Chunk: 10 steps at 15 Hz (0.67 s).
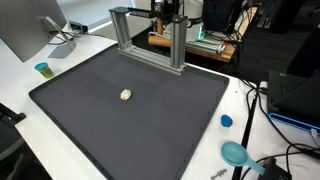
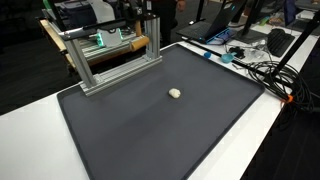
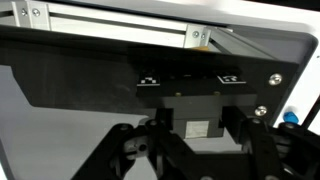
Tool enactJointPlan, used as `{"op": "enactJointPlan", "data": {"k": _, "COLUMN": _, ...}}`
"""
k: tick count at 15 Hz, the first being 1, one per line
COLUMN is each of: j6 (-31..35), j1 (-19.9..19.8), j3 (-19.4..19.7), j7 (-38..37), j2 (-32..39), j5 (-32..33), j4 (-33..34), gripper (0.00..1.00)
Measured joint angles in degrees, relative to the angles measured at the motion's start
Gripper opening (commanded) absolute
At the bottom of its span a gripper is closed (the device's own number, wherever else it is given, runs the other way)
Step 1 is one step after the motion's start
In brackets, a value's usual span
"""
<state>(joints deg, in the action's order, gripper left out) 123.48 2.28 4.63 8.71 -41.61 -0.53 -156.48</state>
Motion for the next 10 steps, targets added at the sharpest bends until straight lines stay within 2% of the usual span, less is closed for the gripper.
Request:
{"op": "enactJointPlan", "data": {"k": 1, "j6": 0.0, "j1": 0.3, "j3": 0.0, "j7": 0.1, "j2": 0.0, "j5": -0.1, "j4": 0.0, "gripper": 0.58}}
{"op": "enactJointPlan", "data": {"k": 2, "j6": 0.1, "j1": 0.3, "j3": -0.3, "j7": -0.2, "j2": 0.1, "j5": 0.0, "j4": 0.0, "gripper": 0.58}}
{"op": "enactJointPlan", "data": {"k": 3, "j6": 0.2, "j1": 0.0, "j3": -0.7, "j7": -0.4, "j2": 0.1, "j5": 0.3, "j4": 0.0, "gripper": 0.51}}
{"op": "enactJointPlan", "data": {"k": 4, "j6": 0.2, "j1": -0.4, "j3": -1.2, "j7": -0.7, "j2": 0.1, "j5": 0.7, "j4": 0.0, "gripper": 0.37}}
{"op": "enactJointPlan", "data": {"k": 5, "j6": 0.2, "j1": -0.7, "j3": -1.7, "j7": -1.0, "j2": 0.1, "j5": 0.8, "j4": 0.0, "gripper": 0.32}}
{"op": "enactJointPlan", "data": {"k": 6, "j6": 0.2, "j1": -0.9, "j3": -2.2, "j7": -1.4, "j2": 0.1, "j5": 0.9, "j4": 0.0, "gripper": 0.31}}
{"op": "enactJointPlan", "data": {"k": 7, "j6": 0.2, "j1": -1.1, "j3": -2.6, "j7": -1.9, "j2": 0.1, "j5": 1.1, "j4": 0.0, "gripper": 0.36}}
{"op": "enactJointPlan", "data": {"k": 8, "j6": 0.2, "j1": -1.4, "j3": -3.1, "j7": -2.3, "j2": 0.1, "j5": 1.2, "j4": 0.0, "gripper": 0.36}}
{"op": "enactJointPlan", "data": {"k": 9, "j6": 0.2, "j1": -1.5, "j3": -3.6, "j7": -2.8, "j2": 0.1, "j5": 1.4, "j4": 0.0, "gripper": 0.31}}
{"op": "enactJointPlan", "data": {"k": 10, "j6": 0.2, "j1": -1.7, "j3": -4.0, "j7": -3.2, "j2": 0.0, "j5": 1.6, "j4": 0.0, "gripper": 0.53}}
